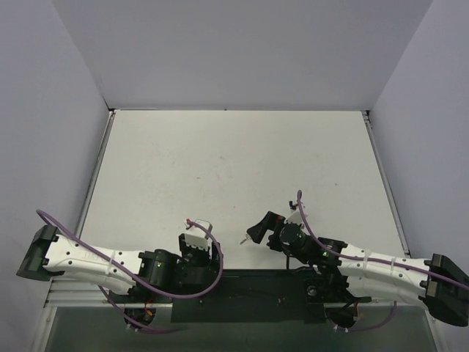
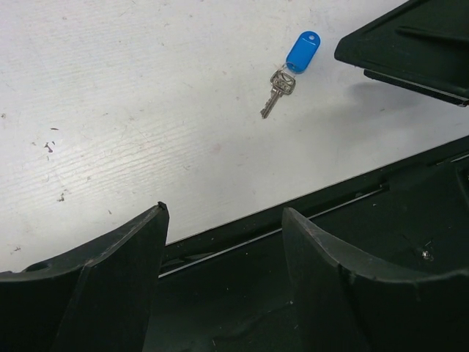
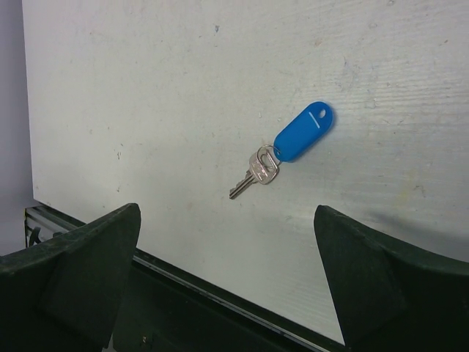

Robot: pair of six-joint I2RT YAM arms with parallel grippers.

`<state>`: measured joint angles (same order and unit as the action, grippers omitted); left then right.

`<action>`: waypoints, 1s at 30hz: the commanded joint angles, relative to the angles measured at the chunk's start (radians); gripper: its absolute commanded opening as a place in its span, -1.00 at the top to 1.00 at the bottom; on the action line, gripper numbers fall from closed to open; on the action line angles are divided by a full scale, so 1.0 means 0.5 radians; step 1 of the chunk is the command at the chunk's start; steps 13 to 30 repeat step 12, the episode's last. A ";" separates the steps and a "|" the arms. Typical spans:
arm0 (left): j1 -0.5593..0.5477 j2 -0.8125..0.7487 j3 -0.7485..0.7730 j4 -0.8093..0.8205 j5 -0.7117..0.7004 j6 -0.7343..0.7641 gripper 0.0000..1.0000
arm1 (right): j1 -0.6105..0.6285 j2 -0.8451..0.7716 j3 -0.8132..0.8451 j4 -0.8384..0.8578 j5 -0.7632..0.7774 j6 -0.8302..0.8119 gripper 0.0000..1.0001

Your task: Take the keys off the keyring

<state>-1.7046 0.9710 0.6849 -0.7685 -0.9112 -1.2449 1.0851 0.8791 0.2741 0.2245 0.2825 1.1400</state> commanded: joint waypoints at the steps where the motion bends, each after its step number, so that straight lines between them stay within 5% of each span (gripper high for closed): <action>1: 0.010 -0.052 -0.066 0.101 0.003 -0.072 -0.46 | -0.017 -0.046 -0.033 0.051 0.095 0.024 -1.00; 30: 0.010 -0.049 -0.109 0.166 -0.034 -0.066 -0.45 | -0.020 -0.160 -0.091 0.024 0.140 -0.013 -1.00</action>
